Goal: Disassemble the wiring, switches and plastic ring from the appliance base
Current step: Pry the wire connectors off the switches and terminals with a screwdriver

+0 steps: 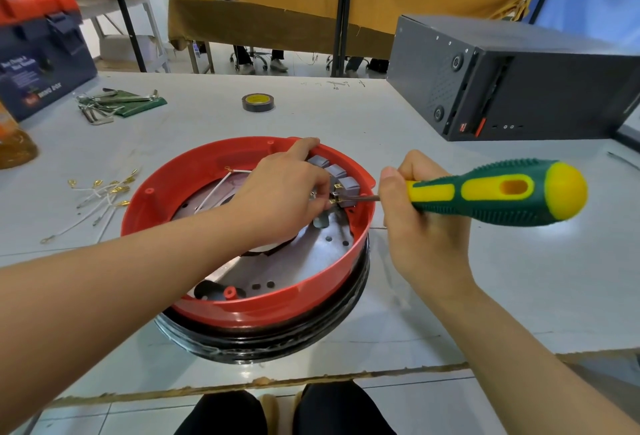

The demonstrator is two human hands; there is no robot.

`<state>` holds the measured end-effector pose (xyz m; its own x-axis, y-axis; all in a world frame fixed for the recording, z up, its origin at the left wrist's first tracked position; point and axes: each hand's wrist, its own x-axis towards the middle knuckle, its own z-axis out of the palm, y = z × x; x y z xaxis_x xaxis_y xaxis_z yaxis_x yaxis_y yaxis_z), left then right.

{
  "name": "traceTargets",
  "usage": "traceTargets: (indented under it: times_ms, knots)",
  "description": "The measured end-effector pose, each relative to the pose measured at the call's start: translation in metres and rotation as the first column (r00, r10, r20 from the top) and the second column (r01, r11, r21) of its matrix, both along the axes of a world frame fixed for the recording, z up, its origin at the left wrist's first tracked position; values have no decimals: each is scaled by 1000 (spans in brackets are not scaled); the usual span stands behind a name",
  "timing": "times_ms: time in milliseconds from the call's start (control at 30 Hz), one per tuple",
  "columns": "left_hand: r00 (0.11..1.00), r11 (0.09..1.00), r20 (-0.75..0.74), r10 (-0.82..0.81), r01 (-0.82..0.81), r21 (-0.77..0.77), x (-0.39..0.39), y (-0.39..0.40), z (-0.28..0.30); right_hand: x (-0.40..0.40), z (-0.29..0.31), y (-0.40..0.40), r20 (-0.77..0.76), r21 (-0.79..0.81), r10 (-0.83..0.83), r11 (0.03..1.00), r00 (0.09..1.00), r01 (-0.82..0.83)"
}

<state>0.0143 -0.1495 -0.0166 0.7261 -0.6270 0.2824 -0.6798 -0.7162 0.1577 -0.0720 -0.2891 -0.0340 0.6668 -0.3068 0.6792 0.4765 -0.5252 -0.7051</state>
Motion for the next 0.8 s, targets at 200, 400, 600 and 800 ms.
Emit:
traceTargets:
  times_ms: [200,400,600,800]
  knots:
    - [1000,1000,7,8,-8,12,1,1,0,5,8,1,4,63,-31,998,1000,31]
    - [1000,1000,0,9,-9,19,1,0,2,12,17,-2,20,129,-28,991,999,25]
    - [1000,1000,-4,9,-9,25,1,0,2,12,20,-5,6,66,-6,998,1000,6]
    - [1000,1000,15,-10,9,25,1,1,1,13,29,-4,19,-75,32,997,999,-30]
